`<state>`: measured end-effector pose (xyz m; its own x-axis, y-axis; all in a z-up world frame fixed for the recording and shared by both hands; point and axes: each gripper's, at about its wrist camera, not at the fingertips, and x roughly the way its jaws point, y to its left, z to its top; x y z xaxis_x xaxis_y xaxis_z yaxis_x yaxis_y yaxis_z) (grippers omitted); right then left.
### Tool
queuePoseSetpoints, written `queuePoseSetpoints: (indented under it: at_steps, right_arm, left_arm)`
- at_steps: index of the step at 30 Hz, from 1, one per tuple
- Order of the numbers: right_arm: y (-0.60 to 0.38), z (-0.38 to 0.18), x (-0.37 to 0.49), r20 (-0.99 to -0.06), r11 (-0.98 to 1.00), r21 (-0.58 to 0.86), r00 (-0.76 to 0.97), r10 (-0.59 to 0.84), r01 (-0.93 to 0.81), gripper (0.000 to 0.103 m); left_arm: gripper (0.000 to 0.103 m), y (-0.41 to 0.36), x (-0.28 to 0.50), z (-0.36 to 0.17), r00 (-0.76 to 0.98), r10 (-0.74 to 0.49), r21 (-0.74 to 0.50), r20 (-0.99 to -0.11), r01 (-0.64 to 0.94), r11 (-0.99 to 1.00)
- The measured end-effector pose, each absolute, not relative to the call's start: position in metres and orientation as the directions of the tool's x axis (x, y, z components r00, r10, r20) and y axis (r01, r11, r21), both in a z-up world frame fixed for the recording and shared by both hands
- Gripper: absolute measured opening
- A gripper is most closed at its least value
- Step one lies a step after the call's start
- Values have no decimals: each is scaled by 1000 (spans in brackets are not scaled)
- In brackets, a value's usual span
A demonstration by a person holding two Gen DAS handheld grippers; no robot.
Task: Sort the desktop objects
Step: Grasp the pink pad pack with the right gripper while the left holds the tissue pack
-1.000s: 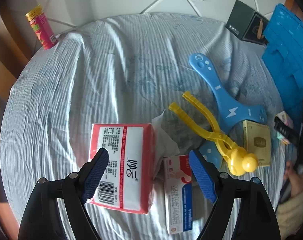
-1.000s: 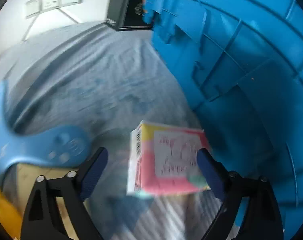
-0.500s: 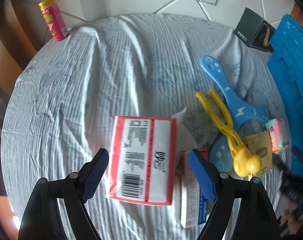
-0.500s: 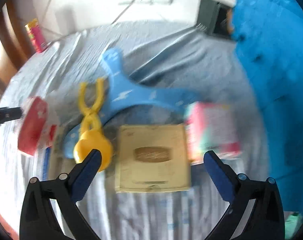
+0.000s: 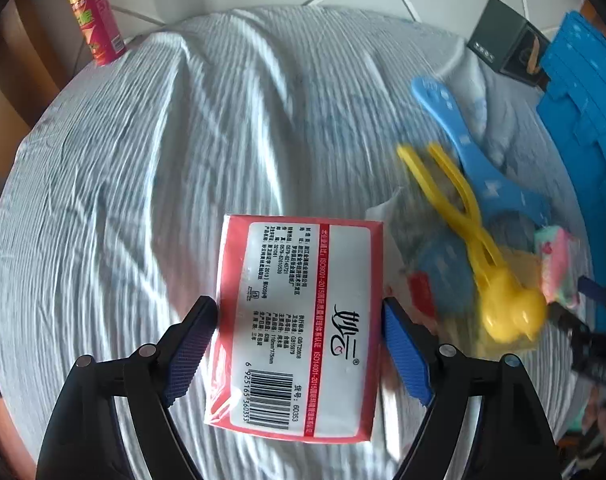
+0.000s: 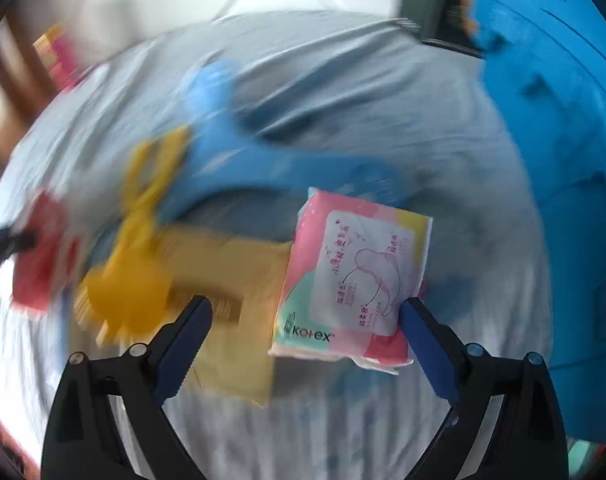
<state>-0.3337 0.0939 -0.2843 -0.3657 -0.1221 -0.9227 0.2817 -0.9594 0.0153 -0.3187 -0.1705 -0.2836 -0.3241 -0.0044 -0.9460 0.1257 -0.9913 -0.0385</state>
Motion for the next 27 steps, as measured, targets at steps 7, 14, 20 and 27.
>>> queuePoseSetpoints:
  at_steps: [7,14,20,27]
  right_arm:
    - [101,-279,-324,-923,-966,103,-340,-182,236,97]
    - [116,-284,-344,-931,-987,108,-335,-143,121,102]
    - [128,-288,-361,-939,-994,110,-326,-110,20,102]
    - [127,-299,-361,-944,-993,108,-309,-118,49,102]
  left_arm:
    - [85,-177,-287,-266,-326,15,-70,-945,160,-985]
    - [87,-178,-287,-271,-300,-2,-53,-954,175,-983]
    - [90,-167,-295,-293,-259,-48,3,-965,172,-985]
    - [97,-171,-298,-316,-222,-39,-9,-974,212,-977]
